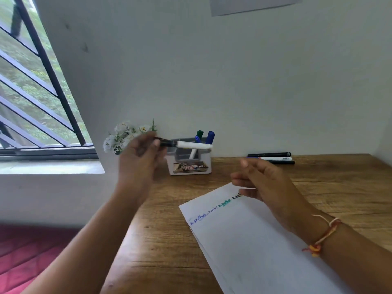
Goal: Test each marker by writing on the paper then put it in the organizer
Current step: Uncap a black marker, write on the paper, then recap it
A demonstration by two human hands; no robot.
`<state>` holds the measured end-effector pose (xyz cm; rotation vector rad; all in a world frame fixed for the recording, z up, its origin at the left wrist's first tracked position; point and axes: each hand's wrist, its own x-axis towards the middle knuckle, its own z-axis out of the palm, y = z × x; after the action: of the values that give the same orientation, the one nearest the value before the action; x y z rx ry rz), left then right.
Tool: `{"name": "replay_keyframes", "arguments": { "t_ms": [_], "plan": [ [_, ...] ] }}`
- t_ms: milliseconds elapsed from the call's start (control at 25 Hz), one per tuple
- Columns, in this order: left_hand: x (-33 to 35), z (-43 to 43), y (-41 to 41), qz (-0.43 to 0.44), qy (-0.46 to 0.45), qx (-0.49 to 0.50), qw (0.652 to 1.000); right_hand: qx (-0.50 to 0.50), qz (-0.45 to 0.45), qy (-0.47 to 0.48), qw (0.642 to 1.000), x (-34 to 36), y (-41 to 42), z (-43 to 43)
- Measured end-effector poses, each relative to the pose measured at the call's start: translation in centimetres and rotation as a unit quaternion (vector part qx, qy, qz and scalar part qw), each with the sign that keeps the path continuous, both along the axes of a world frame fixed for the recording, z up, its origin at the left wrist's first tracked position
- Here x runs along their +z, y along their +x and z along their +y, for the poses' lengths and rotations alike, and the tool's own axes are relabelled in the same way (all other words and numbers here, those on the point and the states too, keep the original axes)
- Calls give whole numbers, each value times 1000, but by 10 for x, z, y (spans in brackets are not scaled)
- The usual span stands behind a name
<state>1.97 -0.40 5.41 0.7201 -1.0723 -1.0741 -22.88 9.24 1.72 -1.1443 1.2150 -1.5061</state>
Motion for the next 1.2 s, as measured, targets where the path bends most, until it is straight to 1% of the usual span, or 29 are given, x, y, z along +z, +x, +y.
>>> {"name": "replay_keyframes", "arguments": {
  "t_ms": [80, 120, 200, 320, 400, 520, 640, 760, 840, 920, 1040, 1120, 1200],
  "plan": [
    [5, -12, 18, -65, -64, 142, 986, -32, 88, 1, 996, -5, -3, -2],
    [5, -14, 21, -96, -86, 189, 974, -32, 116, 1, 993, -8, -3, -3],
    [5, -17, 19, -144, -121, 229, 955, -22, 154, -6, 988, -11, 0, -3],
    [-3, -26, 13, -208, -146, 228, 940, -14, 216, -24, 976, -16, 1, -4],
    [-9, -30, 9, -244, -143, 227, 932, -17, 248, -25, 968, -18, -1, -5],
    [-15, -30, -1, -285, -138, 216, 924, -28, 280, -32, 959, -21, -4, -7],
    [-21, -29, -8, -326, -162, 208, 908, -41, 303, -44, 951, -22, -6, -9],
    [-25, -32, -8, -383, -204, 208, 877, -54, 336, -55, 939, -23, -6, -9],
    [-30, -33, -9, -446, -228, 178, 847, -54, 352, -51, 933, -23, -6, -9],
    [-34, -35, -9, -487, -232, 154, 828, -54, 360, -45, 930, -23, -7, -9],
    [-37, -34, -12, -506, -237, 166, 813, -58, 367, -38, 927, -21, -6, -8],
    [-40, -30, -14, -514, -261, 196, 793, -58, 375, -25, 925, -18, -6, -5],
    [-44, -23, -17, -505, -294, 221, 781, -73, 386, -19, 919, -14, -8, -2]
  ]
}}
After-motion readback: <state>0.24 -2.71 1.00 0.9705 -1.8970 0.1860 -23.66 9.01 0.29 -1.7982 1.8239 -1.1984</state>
